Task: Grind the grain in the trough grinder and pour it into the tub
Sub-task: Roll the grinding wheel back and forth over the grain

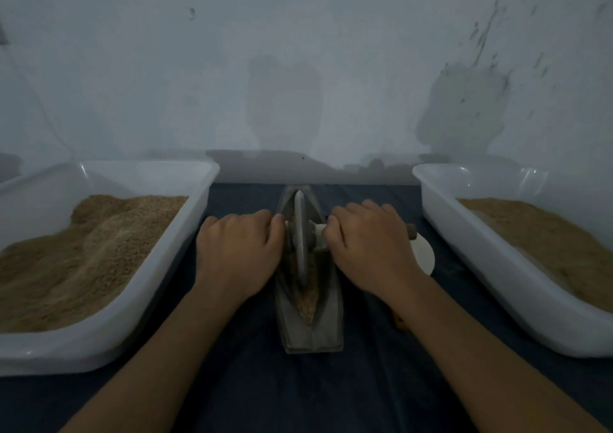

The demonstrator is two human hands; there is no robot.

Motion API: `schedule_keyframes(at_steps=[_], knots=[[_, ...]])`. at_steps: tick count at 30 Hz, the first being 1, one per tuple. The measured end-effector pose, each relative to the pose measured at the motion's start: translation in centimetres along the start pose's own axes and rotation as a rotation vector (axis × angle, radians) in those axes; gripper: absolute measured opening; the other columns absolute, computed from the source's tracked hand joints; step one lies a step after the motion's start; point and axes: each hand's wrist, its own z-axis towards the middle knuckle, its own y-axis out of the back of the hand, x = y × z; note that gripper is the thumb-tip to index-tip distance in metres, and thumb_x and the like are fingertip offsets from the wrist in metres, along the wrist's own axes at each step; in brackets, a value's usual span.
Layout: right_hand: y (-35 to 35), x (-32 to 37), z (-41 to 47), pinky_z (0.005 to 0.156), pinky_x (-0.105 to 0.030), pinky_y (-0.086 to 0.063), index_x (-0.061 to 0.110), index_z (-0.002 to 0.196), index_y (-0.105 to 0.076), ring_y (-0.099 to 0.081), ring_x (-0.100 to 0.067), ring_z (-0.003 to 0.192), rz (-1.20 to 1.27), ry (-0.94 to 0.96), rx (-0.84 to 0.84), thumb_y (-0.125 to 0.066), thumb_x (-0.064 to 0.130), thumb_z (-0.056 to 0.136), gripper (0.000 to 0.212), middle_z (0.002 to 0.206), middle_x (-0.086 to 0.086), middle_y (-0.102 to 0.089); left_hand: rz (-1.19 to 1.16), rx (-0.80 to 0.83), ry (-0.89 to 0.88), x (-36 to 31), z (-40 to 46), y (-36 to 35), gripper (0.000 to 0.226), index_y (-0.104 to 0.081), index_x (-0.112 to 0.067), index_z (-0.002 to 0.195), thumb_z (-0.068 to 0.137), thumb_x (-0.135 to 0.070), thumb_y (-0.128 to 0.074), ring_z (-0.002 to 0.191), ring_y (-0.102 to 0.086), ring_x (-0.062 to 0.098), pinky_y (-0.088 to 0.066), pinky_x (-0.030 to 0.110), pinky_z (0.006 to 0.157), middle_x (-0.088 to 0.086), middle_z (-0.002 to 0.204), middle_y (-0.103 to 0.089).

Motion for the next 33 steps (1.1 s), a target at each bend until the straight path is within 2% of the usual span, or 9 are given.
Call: schedule_keyframes(at_steps=[5, 7, 10, 13, 16, 19, 23, 28, 33], knots=[[1.5, 0.2, 0.8, 0.074, -0.037, -0.037, 0.014, 0.083, -0.056, -0.042, -0.022, 0.085, 0.138, 0.085, -0.201, -0.050, 0.020, 0.091, 0.011, 0.088, -0.001, -0.049, -0.048, -0.141, 0.078, -0.4, -0.1, -0.4, 0.056, -0.043, -0.024, 0.054, 0.104, -0.049, -0.033, 0.044, -0.046, 0.024, -0.037, 0.035, 0.056, -0.002, 0.048, -0.050], [3.1, -0.1, 1.0, 0.073, -0.034, -0.034, 0.013, 0.080, -0.054, -0.041, -0.021, 0.086, 0.173, 0.066, -0.277, -0.053, 0.012, 0.082, 0.002, 0.089, -0.001, -0.046, -0.022, -0.171, 0.073, -0.6, -0.1, -0.4, 0.059, -0.041, -0.023, 0.052, 0.104, -0.051, -0.037, 0.042, -0.043, 0.024, -0.032, 0.032, 0.052, -0.003, 0.046, -0.045], [5.3, -1.3, 0.7, 0.067, -0.034, -0.032, 0.018, 0.076, -0.049, -0.042, -0.018, 0.079, 0.201, 0.014, -0.222, -0.048, 0.016, 0.079, 0.004, 0.080, 0.005, -0.045, -0.028, -0.172, 0.165, -0.6, -0.1, -0.6, 0.062, -0.041, -0.022, 0.048, 0.104, -0.050, -0.043, 0.037, -0.037, 0.022, -0.023, 0.025, 0.048, -0.004, 0.043, -0.038], [6.6, -2.7, 0.0, 0.057, -0.035, -0.039, 0.027, 0.073, -0.054, -0.050, -0.010, 0.063, 0.285, -0.052, 0.096, -0.044, 0.022, 0.088, 0.018, 0.064, 0.007, -0.054, -0.020, -0.165, 0.252, -0.8, 0.0, -0.7, 0.066, -0.043, -0.020, 0.045, 0.105, -0.049, -0.043, 0.035, -0.026, 0.014, -0.018, 0.021, 0.048, -0.005, 0.041, -0.033], [7.2, -3.5, -0.7, 0.055, -0.028, -0.038, 0.034, 0.076, -0.064, -0.056, -0.004, 0.057, 0.306, -0.117, 0.454, -0.048, 0.023, 0.093, 0.025, 0.063, 0.010, -0.062, -0.051, -0.158, 0.305, -0.9, 0.1, -0.7, 0.068, -0.046, -0.019, 0.043, 0.104, -0.051, -0.043, 0.035, -0.031, 0.014, -0.022, 0.020, 0.048, -0.004, 0.040, -0.038], [7.0, -4.3, -1.1, 0.064, -0.029, -0.050, 0.045, 0.093, -0.067, -0.061, -0.004, 0.076, 0.183, -0.188, 0.758, -0.049, 0.024, 0.095, 0.028, 0.083, 0.017, -0.061, -0.136, -0.104, 0.396, -0.8, 0.2, -0.9, 0.071, -0.050, -0.018, 0.044, 0.102, -0.056, -0.040, 0.039, -0.039, 0.016, -0.023, 0.022, 0.049, -0.003, 0.043, -0.045], [6.6, -4.4, -1.8, 0.066, -0.026, -0.046, 0.054, 0.116, -0.058, -0.057, -0.012, 0.092, 0.045, -0.196, 1.074, -0.054, 0.007, 0.091, 0.053, 0.104, 0.013, -0.053, -0.243, -0.059, 0.473, -0.6, 0.2, -1.0, 0.071, -0.054, -0.016, 0.046, 0.101, -0.058, -0.040, 0.044, -0.048, 0.017, -0.025, 0.024, 0.050, -0.002, 0.046, -0.051], [5.9, -4.2, -1.9, 0.066, -0.026, -0.045, 0.045, 0.110, -0.056, -0.058, -0.012, 0.089, 0.072, -0.186, 1.086, -0.067, 0.008, 0.088, 0.044, 0.098, 0.010, -0.057, -0.294, -0.039, 0.544, -0.5, 0.2, -0.9, 0.070, -0.055, -0.015, 0.047, 0.100, -0.059, -0.039, 0.047, -0.051, 0.019, -0.026, 0.026, 0.051, -0.001, 0.048, -0.053], [6.3, -4.7, -1.8, 0.061, -0.028, -0.047, 0.045, 0.099, -0.054, -0.058, -0.007, 0.077, 0.153, -0.201, 0.775, -0.052, 0.010, 0.095, 0.036, 0.088, 0.017, -0.057, -0.462, -0.038, 0.680, -0.1, 0.2, -0.9, 0.070, -0.054, -0.014, 0.050, 0.098, -0.061, -0.035, 0.053, -0.056, 0.022, -0.035, 0.029, 0.055, 0.001, 0.052, -0.057]])
